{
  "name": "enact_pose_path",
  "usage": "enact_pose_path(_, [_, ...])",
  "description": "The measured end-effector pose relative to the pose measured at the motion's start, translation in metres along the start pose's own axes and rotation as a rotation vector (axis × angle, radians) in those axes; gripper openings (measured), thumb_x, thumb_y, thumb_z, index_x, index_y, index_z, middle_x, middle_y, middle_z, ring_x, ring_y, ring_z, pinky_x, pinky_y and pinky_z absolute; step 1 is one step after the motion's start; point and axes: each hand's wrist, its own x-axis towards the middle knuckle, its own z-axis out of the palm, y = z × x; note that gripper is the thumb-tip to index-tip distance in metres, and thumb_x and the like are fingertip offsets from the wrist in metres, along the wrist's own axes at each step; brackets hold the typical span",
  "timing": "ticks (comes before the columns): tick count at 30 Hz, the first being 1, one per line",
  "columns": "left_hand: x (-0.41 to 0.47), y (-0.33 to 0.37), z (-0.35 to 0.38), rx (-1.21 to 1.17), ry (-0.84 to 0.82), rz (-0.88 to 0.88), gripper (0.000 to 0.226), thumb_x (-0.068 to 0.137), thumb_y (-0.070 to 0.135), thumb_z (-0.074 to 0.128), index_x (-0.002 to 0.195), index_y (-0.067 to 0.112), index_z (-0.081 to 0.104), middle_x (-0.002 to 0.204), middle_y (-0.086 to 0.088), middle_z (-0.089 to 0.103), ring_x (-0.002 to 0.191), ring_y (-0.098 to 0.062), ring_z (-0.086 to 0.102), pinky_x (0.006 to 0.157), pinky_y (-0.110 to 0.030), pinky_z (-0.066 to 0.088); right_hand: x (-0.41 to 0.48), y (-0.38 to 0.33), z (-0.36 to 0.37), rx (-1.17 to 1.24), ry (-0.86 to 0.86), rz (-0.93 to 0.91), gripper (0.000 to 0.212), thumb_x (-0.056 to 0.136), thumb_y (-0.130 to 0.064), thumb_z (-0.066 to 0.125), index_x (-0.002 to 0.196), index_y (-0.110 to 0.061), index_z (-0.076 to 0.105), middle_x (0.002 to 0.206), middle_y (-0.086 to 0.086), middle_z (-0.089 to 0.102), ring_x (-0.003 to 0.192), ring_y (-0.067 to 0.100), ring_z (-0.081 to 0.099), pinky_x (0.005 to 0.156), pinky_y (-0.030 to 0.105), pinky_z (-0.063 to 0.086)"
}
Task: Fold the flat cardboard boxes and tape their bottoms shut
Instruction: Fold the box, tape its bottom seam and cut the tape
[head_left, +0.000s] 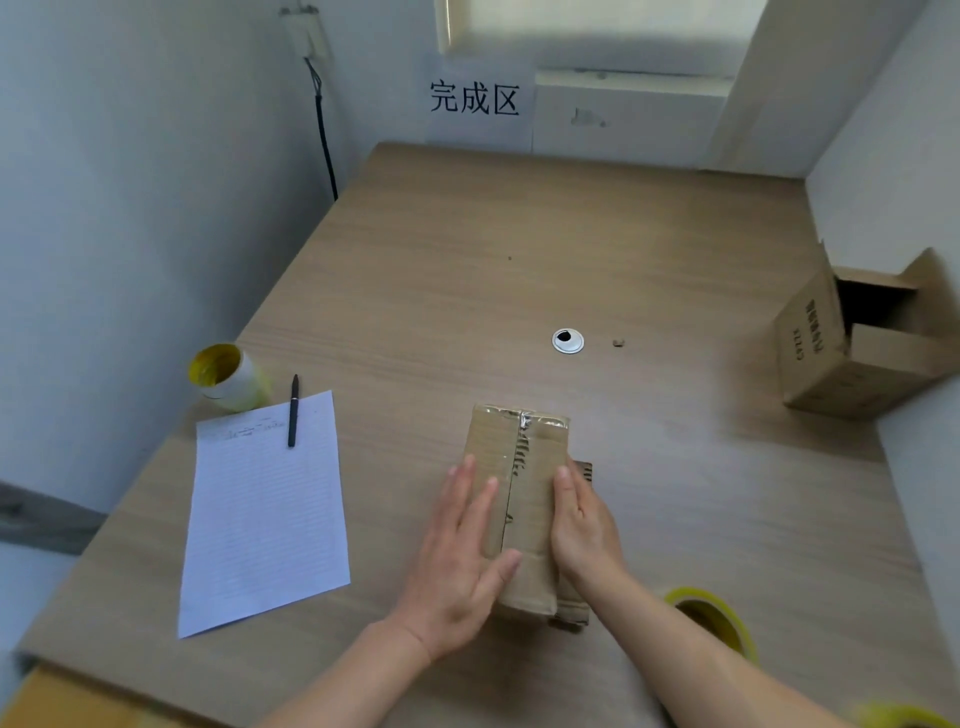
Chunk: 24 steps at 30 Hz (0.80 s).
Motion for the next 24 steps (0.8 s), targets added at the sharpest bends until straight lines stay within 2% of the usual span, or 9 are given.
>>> enact_pose_path(2, [0.012, 0.009, -0.008, -0.217, 0.042, -0.271, 0.074, 0.095, 0.051, 0.05, 0.151, 0.03, 0.006, 0.164, 0.005, -0.002, 0.152, -0.007, -0.003, 0.121, -0.021, 0.003, -0.003, -0.007, -0.007, -0.102, 0.011, 0.041, 0.053, 0.103, -0.053, 0.019, 0.12, -0.029, 0.063, 0.123, 0.0, 0.066, 0.117, 0.026, 0.059, 0.091, 0.034, 0.043])
enact_pose_path(5, [0.042, 0.015, -0.023, -0.427, -0.04, -0.677, 0.067, 0.097, 0.042, 0.056, 0.154, 0.021, 0.027, 0.153, 0.0, 0.04, 0.141, -0.017, 0.039, 0.116, -0.032, 0.03, -0.008, -0.019, -0.017, -0.153, -0.017, 0.165, 0.067, 0.104, -0.055, 0.016, 0.118, -0.015, 0.068, 0.127, 0.013, 0.065, 0.12, 0.032, 0.056, 0.09, 0.034, 0.039])
enact_pose_path(8, [0.065, 0.024, -0.038, -0.576, -0.046, -0.677, 0.032, 0.101, 0.045, 0.045, 0.115, 0.025, 0.066, 0.122, 0.002, 0.069, 0.11, -0.013, 0.064, 0.101, -0.037, 0.048, -0.008, -0.031, -0.021, -0.088, -0.008, 0.223, 0.07, 0.102, -0.06, 0.016, 0.119, -0.016, 0.068, 0.128, 0.011, 0.065, 0.12, 0.031, 0.056, 0.093, 0.035, 0.04])
enact_pose_path(12, [0.098, 0.047, -0.071, -0.906, 0.091, -0.629, 0.064, 0.098, 0.064, 0.028, 0.098, 0.017, 0.071, 0.085, 0.004, 0.074, 0.083, -0.013, 0.066, 0.08, -0.037, 0.048, 0.001, -0.054, -0.036, 0.294, 0.088, 0.11, 0.076, 0.091, -0.077, 0.014, 0.103, -0.03, 0.072, 0.105, -0.006, 0.073, 0.104, 0.018, 0.066, 0.095, 0.044, 0.051])
enact_pose_path(14, [0.115, 0.052, -0.084, -0.985, 0.137, -0.582, 0.076, 0.085, 0.077, 0.028, 0.088, 0.01, 0.064, 0.086, 0.003, 0.073, 0.091, -0.017, 0.064, 0.087, -0.044, 0.043, 0.007, -0.067, -0.052, 0.572, 0.09, 0.086, 0.064, 0.101, -0.062, 0.018, 0.103, -0.026, 0.071, 0.105, -0.003, 0.074, 0.102, 0.016, 0.066, 0.094, 0.044, 0.049])
enact_pose_path(16, [0.126, 0.055, -0.091, -1.048, 0.171, -0.527, 0.077, 0.076, 0.08, 0.03, 0.088, 0.009, 0.057, 0.078, 0.007, 0.07, 0.08, -0.012, 0.062, 0.079, -0.04, 0.042, 0.012, -0.072, -0.067, 0.729, 0.084, 0.067, 0.064, 0.102, -0.059, 0.021, 0.099, -0.015, 0.067, 0.106, 0.004, 0.074, 0.105, 0.021, 0.063, 0.093, 0.047, 0.042])
enact_pose_path(18, [0.13, 0.056, -0.094, -1.037, 0.146, -0.522, 0.08, 0.075, 0.079, 0.03, 0.096, 0.007, 0.057, 0.08, 0.005, 0.071, 0.079, -0.012, 0.063, 0.075, -0.04, 0.043, 0.014, -0.068, -0.074, 0.77, 0.092, 0.063, 0.071, 0.092, -0.071, 0.028, 0.1, -0.01, 0.063, 0.109, 0.008, 0.072, 0.11, 0.025, 0.061, 0.096, 0.05, 0.041])
enact_pose_path(20, [0.128, 0.05, -0.088, -1.021, 0.08, -0.571, 0.082, 0.073, 0.079, 0.031, 0.103, 0.008, 0.058, 0.097, 0.0, 0.072, 0.098, -0.019, 0.065, 0.091, -0.049, 0.045, 0.01, -0.061, -0.078, 0.796, 0.094, 0.077, 0.074, 0.082, -0.076, 0.038, 0.115, -0.014, 0.062, 0.109, 0.01, 0.07, 0.105, 0.024, 0.061, 0.089, 0.045, 0.047])
enact_pose_path(24, [0.11, 0.042, -0.065, -0.985, -0.136, -0.714, 0.068, 0.081, 0.074, 0.039, 0.115, 0.02, 0.063, 0.113, 0.0, 0.072, 0.112, -0.019, 0.063, 0.102, -0.059, 0.043, 0.0, -0.04, -0.081, 0.824, -0.088, 0.15, 0.072, 0.1, -0.063, 0.021, 0.118, -0.014, 0.069, 0.111, 0.019, 0.071, 0.099, 0.03, 0.07, 0.078, 0.039, 0.055])
